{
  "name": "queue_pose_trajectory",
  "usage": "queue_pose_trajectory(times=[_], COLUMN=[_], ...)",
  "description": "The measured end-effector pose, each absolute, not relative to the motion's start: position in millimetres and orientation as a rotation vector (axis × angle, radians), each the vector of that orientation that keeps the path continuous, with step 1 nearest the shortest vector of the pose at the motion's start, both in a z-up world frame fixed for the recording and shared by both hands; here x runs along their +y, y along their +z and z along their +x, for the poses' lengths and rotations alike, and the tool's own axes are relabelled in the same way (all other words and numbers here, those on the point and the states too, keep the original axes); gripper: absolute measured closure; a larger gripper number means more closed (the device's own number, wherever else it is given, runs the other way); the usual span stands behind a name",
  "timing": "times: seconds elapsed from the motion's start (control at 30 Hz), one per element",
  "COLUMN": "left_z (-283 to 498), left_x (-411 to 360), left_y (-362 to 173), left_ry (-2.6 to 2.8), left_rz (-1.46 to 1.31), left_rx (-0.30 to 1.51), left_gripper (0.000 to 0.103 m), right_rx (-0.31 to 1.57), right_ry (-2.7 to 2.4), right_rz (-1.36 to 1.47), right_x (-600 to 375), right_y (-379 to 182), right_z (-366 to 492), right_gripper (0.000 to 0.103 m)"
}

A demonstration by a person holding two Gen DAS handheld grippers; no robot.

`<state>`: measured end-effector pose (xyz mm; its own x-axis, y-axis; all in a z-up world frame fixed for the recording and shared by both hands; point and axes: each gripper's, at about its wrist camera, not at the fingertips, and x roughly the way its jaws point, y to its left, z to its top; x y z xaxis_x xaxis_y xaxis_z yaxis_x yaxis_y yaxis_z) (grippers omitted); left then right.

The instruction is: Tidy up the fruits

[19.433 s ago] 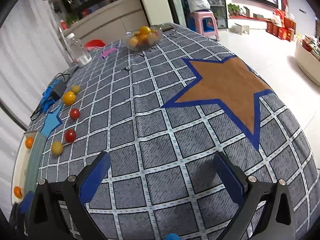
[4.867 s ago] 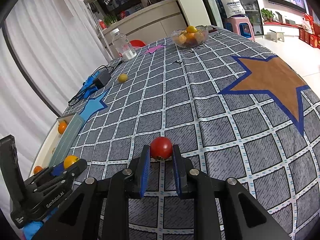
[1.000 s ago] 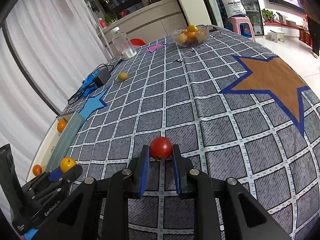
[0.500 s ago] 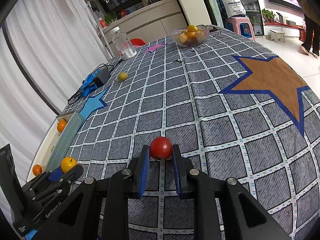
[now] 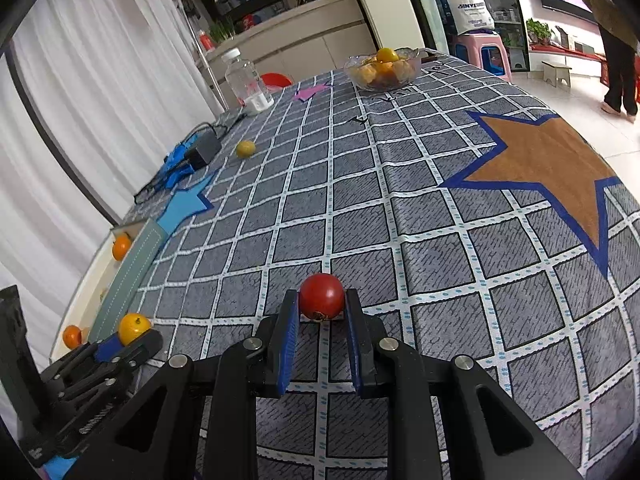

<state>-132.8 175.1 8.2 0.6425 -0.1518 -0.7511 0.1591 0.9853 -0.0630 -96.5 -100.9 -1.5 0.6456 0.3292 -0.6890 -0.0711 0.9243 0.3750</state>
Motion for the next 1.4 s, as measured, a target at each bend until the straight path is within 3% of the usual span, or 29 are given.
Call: queue_pose_trajectory(times=[0.33, 0.83, 0.93, 0.97, 1.0, 1.03, 1.17, 1.37, 1.4], left_z=[-157, -149, -149, -151, -153, -154, -152, -155, -156], left_x=[227, 339, 342, 342, 341, 341, 339, 336, 336], left_y=[57, 39, 39, 39, 41, 42, 40, 42, 42], left_ry=[-0.163, 0.08, 0.078, 0.072, 0.07, 0.071, 0.064, 0.072, 0.074], left_rz=[-0.004, -0.118, -0.111, -0.109, -0.101, -0.092, -0.082, -0.078, -0.08], left_rx=[0.775, 0.852, 0.845, 0.839, 0.826, 0.819, 0.833, 0.831, 0.837], left_gripper=[0.064, 0.062, 0.04, 0.028, 0.02, 0.02, 0.018, 0.014, 0.007], right_rx=[0.862, 0.962, 0.987, 0.992, 0.997, 0.996, 0.953, 0.901, 0.907], right_ry=[0.328, 0.612, 0.618, 0.614, 0.612, 0.608, 0.611, 0.58, 0.573], right_rz=[0.256, 0.052, 0.011, 0.001, -0.01, -0.022, -0.053, -0.122, -0.128], right_x=[-48, 137, 156, 159, 162, 163, 164, 169, 169], right_y=[37, 48, 43, 42, 41, 41, 52, 69, 69], right_z=[-98, -73, -69, -68, -68, -69, -74, -84, -84], right_gripper=[0.08, 0.08, 0.08, 0.08, 0.077, 0.074, 0.02, 0.017, 0.001])
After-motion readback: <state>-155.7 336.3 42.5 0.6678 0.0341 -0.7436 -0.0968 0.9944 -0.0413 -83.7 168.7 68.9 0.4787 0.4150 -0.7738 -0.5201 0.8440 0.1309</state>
